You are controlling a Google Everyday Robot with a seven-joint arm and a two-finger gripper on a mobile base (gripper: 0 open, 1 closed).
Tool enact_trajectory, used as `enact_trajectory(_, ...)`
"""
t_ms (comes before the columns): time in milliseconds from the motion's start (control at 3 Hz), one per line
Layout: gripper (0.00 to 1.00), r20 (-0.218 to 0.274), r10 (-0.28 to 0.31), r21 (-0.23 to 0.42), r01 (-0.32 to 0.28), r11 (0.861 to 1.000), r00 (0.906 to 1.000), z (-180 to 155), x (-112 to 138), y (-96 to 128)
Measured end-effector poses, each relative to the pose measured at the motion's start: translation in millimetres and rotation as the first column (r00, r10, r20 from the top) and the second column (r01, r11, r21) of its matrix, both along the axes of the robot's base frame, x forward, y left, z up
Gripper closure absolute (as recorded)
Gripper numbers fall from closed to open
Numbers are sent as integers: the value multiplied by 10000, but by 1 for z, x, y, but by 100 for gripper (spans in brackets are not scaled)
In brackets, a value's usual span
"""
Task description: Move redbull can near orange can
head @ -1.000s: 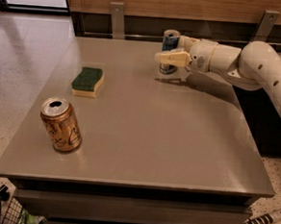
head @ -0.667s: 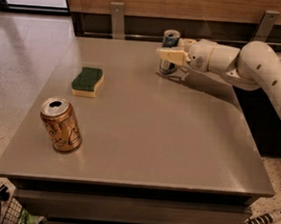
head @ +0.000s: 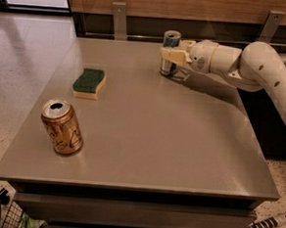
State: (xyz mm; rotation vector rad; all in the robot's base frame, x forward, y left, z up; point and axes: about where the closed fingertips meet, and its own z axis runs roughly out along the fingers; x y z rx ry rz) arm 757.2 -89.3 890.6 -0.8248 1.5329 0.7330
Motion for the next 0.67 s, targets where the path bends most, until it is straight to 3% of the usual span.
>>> enact_trajectory(333, 100, -6, 42, 6, -42, 10000, 10000, 0, 0, 3)
enact_trajectory(667, 100, -6, 44, 5, -44, 10000, 10000, 0, 0, 3)
